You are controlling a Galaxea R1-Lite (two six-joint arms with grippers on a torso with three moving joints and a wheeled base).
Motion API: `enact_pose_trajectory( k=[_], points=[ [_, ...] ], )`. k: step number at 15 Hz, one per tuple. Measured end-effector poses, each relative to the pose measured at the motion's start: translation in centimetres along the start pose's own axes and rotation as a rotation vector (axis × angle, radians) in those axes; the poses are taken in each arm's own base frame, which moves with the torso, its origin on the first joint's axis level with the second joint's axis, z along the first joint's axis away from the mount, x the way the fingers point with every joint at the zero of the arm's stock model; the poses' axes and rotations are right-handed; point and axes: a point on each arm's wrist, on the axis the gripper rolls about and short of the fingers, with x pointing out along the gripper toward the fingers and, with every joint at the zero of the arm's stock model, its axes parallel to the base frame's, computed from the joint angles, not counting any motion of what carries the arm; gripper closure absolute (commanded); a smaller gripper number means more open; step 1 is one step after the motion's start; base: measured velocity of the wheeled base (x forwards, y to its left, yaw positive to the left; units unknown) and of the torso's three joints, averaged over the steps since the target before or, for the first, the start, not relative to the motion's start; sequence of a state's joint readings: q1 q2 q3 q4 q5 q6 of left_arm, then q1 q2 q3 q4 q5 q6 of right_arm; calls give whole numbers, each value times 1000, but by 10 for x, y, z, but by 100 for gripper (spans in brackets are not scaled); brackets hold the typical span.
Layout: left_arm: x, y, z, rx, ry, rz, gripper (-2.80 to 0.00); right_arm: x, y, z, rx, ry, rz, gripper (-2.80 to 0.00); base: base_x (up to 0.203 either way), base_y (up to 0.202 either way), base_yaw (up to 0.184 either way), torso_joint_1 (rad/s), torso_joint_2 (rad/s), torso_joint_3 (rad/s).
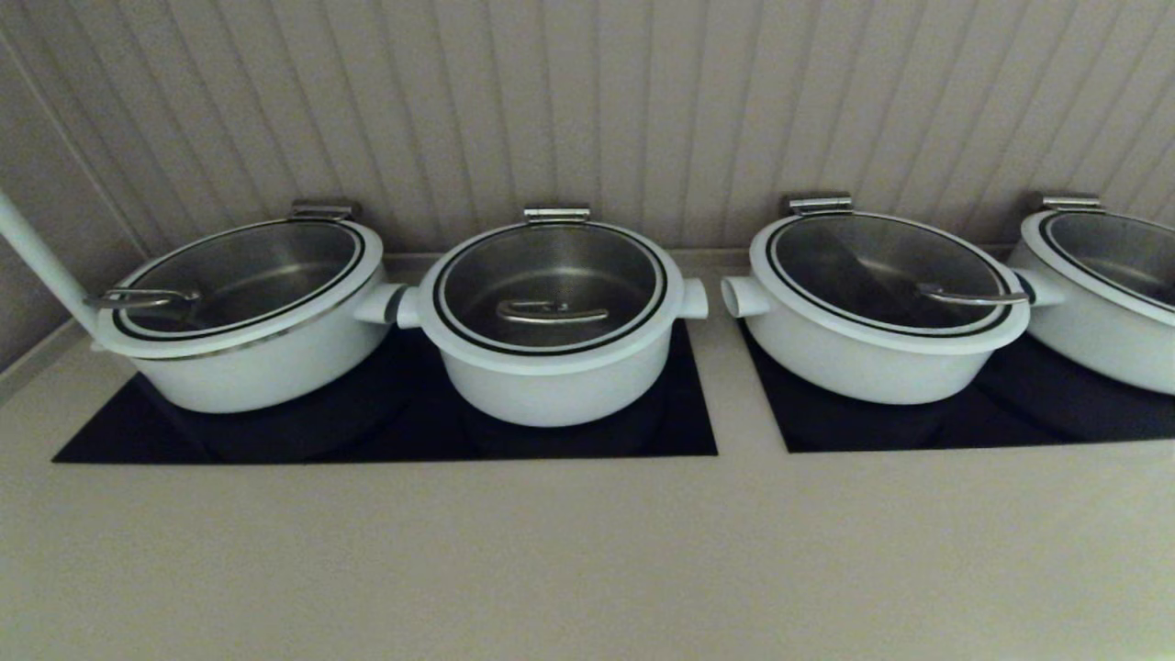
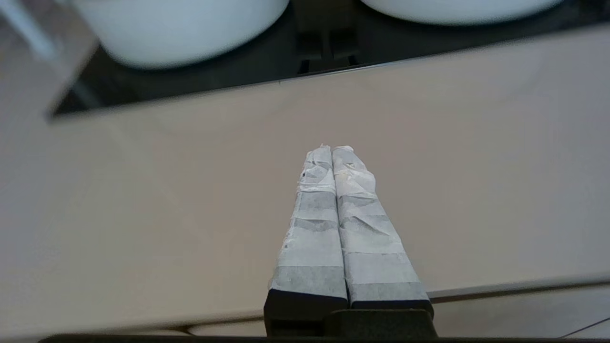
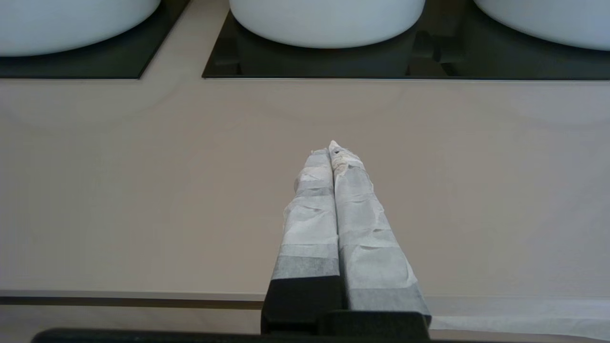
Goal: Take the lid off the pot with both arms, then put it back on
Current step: Open the food pot lid a small opening with the left arm
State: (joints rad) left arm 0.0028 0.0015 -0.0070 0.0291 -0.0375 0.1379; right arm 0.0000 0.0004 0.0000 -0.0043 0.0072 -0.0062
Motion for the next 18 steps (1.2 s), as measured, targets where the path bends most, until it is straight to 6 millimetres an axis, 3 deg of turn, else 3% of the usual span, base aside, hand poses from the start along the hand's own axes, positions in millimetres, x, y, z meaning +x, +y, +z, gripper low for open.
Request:
enact_pose_trajectory(
  k=[5,11,15,18],
  points=[
    [-3,0,12,93,-77,-58,0,0,0,0,0,0,-1,0,0,0,0,0,0,0],
    [-6,1,59,112,-154,-282,0,0,0,0,2,0,-2,0,0,0,0,0,0,0],
    [10,5,103,108,-149,-441,0,0,0,0,0,0,-1,0,0,0,0,0,0,0],
    [35,7,131,100,-136,-561,0,0,0,0,2,0,-1,0,0,0,0,0,0,0]
  ],
)
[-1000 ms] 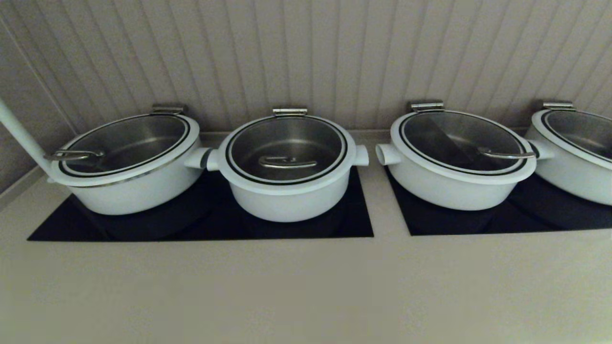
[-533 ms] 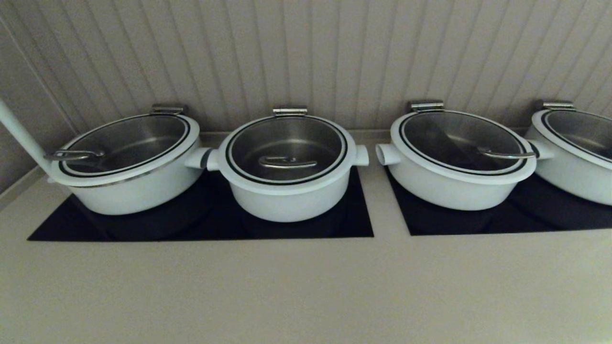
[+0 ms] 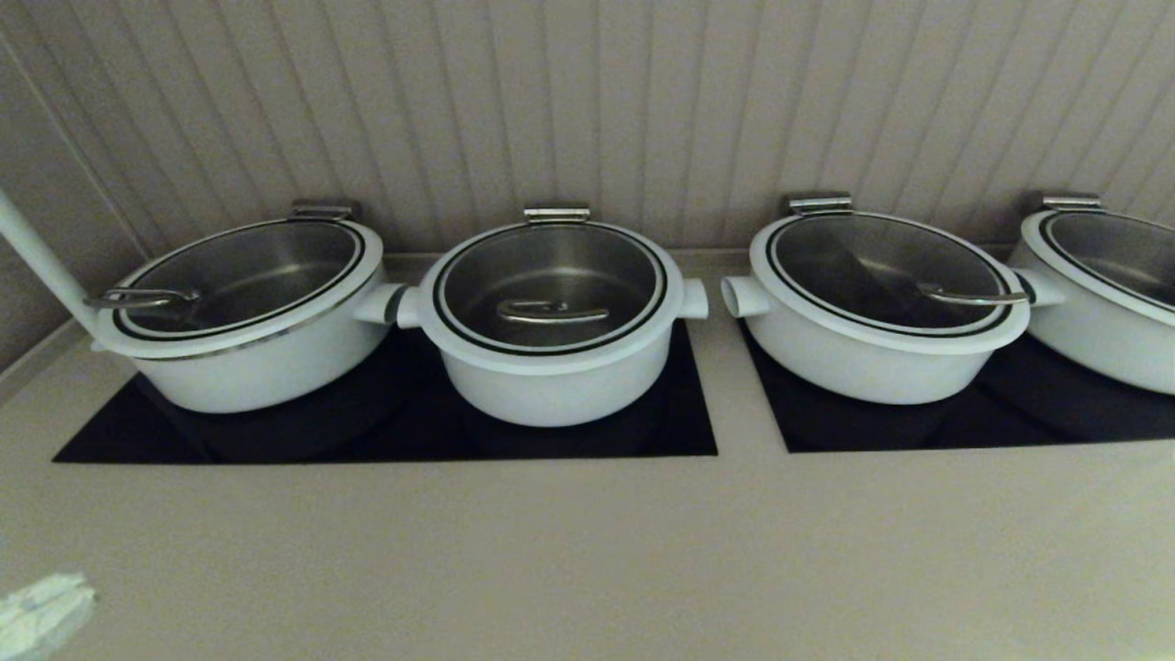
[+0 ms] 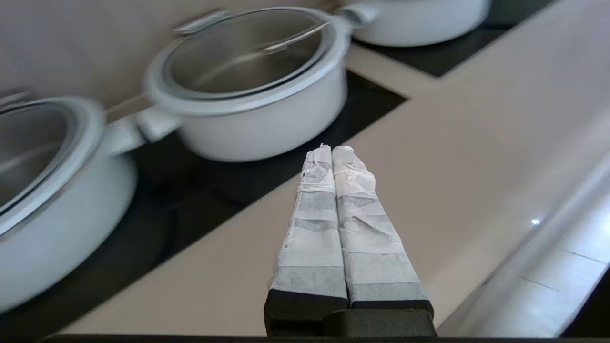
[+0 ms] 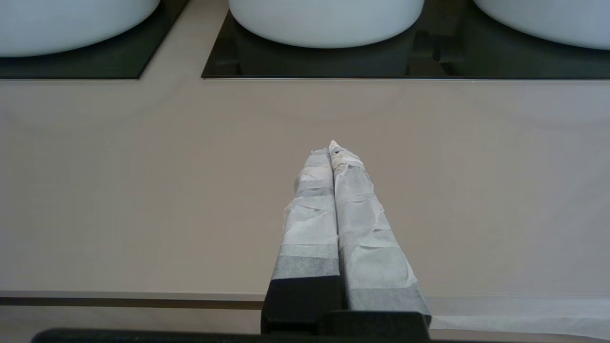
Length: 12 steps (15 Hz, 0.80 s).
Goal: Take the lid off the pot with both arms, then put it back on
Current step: Open the food pot lid a small opening with the left arm
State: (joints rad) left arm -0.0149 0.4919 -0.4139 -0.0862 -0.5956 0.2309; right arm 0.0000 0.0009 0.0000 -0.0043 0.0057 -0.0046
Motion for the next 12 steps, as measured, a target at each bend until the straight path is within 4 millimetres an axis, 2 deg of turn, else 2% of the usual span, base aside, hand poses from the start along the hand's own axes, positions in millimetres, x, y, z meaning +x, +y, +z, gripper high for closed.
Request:
enact_pose_trajectory(
  k=[4,8,12],
  points=[
    [38,18,7,-55,54,-169,0,0,0,0,1,0,-1,0,0,0,0,0,0,0],
    [77,29,1,-95,114,-259,0,0,0,0,0,0,0,0,0,0,0,0,0,0],
    [120,42,-10,-105,133,-279,0,0,0,0,0,1,0,0,0,0,0,0,0,0]
  ],
)
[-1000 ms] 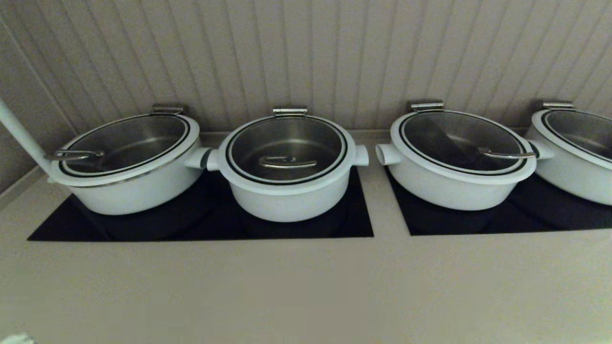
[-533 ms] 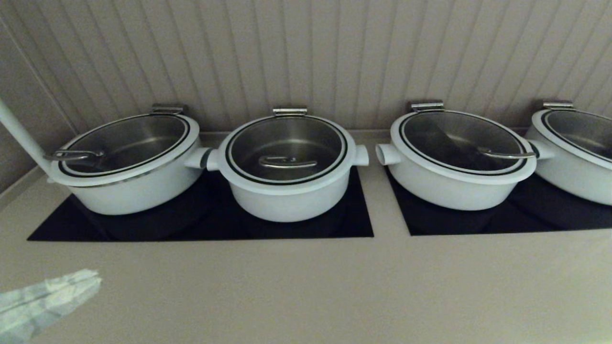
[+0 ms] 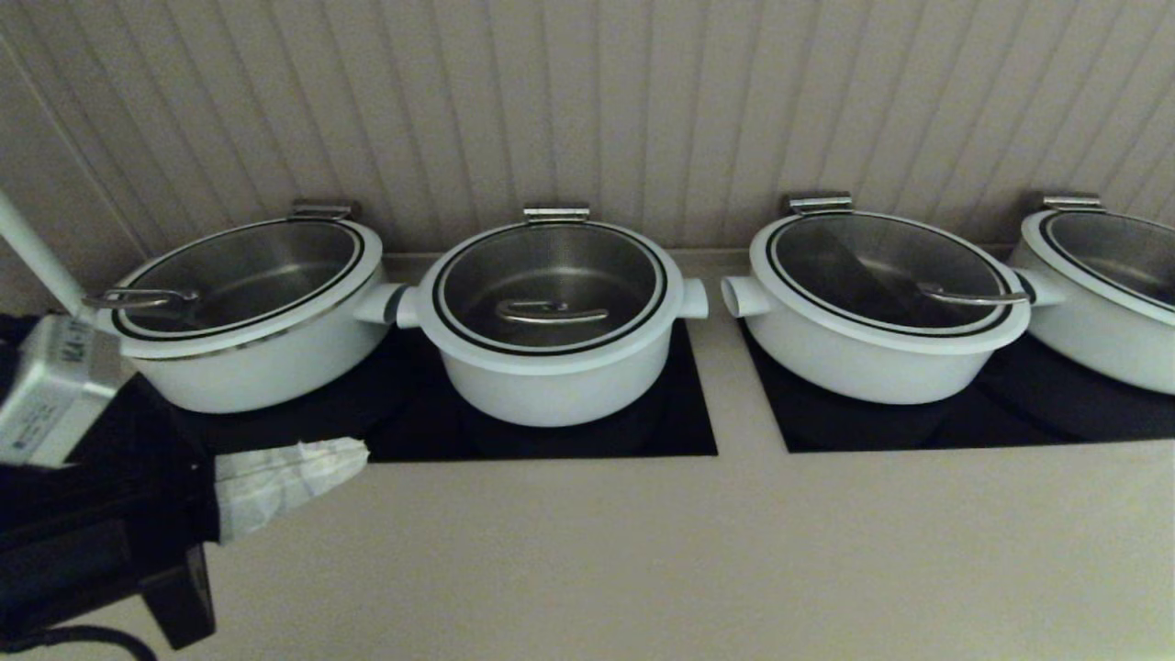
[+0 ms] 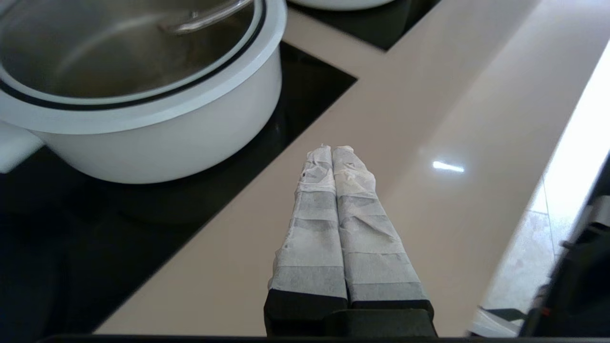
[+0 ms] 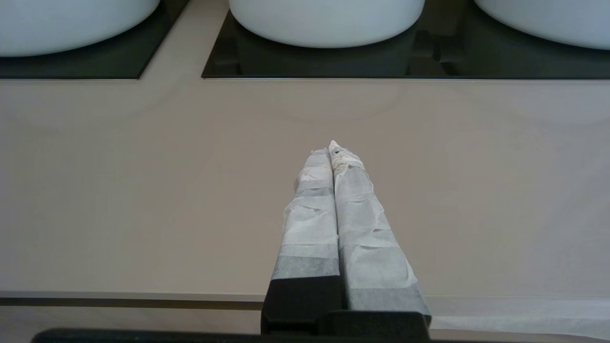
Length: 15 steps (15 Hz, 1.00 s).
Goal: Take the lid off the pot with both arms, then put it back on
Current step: Open the food pot lid a small opening with the left arm
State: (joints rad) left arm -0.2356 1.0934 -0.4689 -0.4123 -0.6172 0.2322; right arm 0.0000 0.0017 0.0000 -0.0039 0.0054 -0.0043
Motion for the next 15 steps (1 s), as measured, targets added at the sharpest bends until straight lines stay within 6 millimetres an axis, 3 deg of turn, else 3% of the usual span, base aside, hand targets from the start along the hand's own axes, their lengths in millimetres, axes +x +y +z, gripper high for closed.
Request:
enact_pose_trajectory(
  k=[5,9,15],
  points=[
    [38,25,-9,-22,38,-9,0,0,0,0,0,0,0,0,0,0,0,0,0,0],
    [68,43,-4,-8,29,-7,0,0,0,0,0,0,0,0,0,0,0,0,0,0],
    [108,51,4,3,26,-63,0,0,0,0,4,0,0,0,0,0,0,0,0,0]
  ],
)
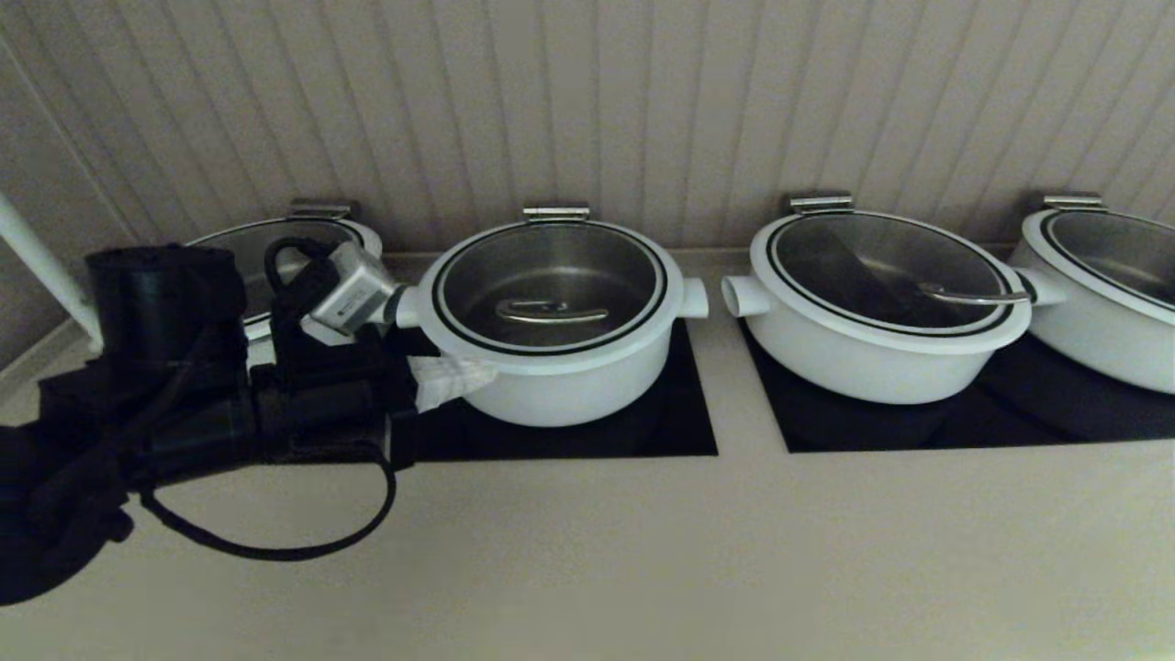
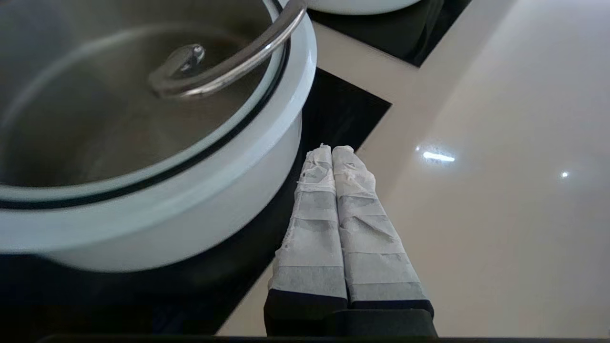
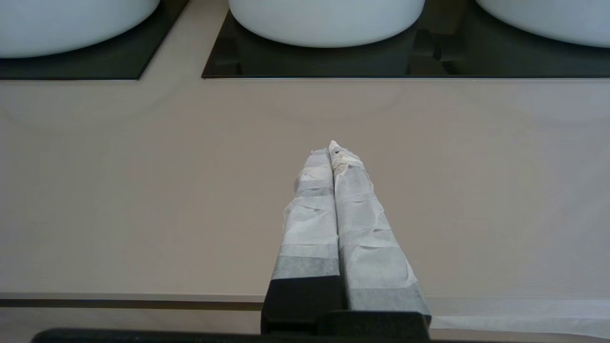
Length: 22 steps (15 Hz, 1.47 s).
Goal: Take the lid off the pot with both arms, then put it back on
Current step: Open the food pot lid a small opening with the left arm
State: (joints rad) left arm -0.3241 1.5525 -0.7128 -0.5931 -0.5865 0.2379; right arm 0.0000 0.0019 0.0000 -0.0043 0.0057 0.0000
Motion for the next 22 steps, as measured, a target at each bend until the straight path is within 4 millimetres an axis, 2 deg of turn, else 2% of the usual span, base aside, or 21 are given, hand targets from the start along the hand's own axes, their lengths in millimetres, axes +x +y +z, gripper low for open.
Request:
enact_pose_trajectory(
  k=[4,9,14,18,22],
  points=[
    [16,8,-1,-3,14,12,0,0,0,0,0,0,0,0,0,0,0,0,0,0],
    [39,17,8,15,0,35,0,0,0,0,0,0,0,0,0,0,0,0,0,0],
    [61,12,11,25,2,15,0,0,0,0,0,0,0,0,0,0,0,0,0,0],
    [67,11,8,22,11,12,0,0,0,0,0,0,0,0,0,0,0,0,0,0],
    [71,15,6,34,12,80,0,0,0,0,0,0,0,0,0,0,0,0,0,0]
  ],
)
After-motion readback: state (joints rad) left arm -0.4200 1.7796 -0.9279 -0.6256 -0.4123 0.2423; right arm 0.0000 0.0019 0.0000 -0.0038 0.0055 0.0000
